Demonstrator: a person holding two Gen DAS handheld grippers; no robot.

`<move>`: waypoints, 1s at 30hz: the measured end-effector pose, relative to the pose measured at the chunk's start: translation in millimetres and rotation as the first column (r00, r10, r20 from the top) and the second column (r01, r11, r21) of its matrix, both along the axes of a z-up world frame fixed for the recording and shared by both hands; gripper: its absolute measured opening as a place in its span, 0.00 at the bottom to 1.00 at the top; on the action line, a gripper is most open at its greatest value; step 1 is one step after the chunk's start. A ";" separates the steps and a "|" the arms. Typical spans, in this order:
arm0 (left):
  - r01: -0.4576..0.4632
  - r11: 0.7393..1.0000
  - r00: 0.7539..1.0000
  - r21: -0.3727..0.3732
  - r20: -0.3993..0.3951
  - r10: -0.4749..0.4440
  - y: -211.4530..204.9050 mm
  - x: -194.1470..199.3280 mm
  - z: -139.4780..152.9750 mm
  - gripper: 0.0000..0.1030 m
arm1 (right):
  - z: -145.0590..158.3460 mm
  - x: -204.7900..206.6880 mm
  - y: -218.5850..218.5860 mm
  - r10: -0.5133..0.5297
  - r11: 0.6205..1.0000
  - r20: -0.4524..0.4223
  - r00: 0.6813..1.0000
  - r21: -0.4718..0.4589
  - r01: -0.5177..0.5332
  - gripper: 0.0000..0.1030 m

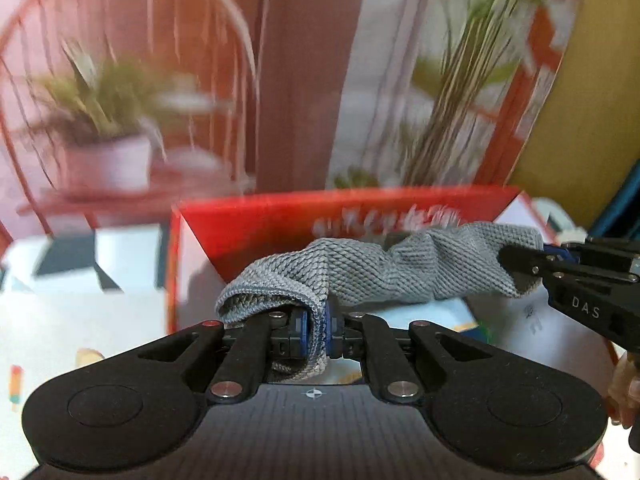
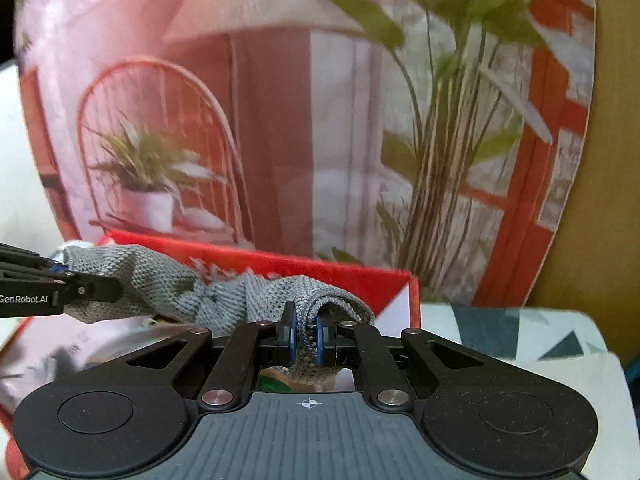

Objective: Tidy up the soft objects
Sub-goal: 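Carry the grey towel into the red box and open both tools, then move both tools down to the black cloth beside the box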

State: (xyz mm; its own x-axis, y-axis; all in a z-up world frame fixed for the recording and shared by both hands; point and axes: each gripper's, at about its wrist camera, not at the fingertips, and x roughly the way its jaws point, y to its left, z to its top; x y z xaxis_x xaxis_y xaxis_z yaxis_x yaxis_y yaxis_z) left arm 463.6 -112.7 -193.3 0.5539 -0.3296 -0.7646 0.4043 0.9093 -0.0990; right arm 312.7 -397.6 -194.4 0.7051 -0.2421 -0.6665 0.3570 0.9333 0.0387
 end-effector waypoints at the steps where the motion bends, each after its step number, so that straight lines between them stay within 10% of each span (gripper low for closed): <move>1: 0.016 1.000 1.000 0.027 -0.019 -0.015 -3.2 4.6 -3.6 0.09 | -2.5 8.9 0.7 0.005 1.000 -0.046 0.999 0.002 -0.005 0.08; 11: 0.128 0.990 0.988 0.050 -0.090 -0.123 -13.2 5.6 -10.0 0.12 | -21.6 37.3 -4.3 0.058 0.993 -0.237 0.970 0.110 -0.033 0.09; 15: 0.120 0.992 0.992 0.043 -0.055 -0.117 -11.6 -3.1 2.6 0.54 | -15.7 34.6 2.0 0.048 0.997 -0.228 0.972 0.073 -0.032 0.19; 21: 0.118 0.993 0.992 0.002 0.039 -0.118 -0.5 -28.0 36.0 0.66 | 6.1 14.1 11.3 0.040 0.999 -0.138 0.990 0.042 -0.034 0.50; 30: 0.017 0.999 0.984 -0.044 0.177 -0.009 39.7 -107.4 57.9 0.66 | 36.0 -60.0 43.2 0.059 0.998 0.067 0.996 0.026 -0.060 0.51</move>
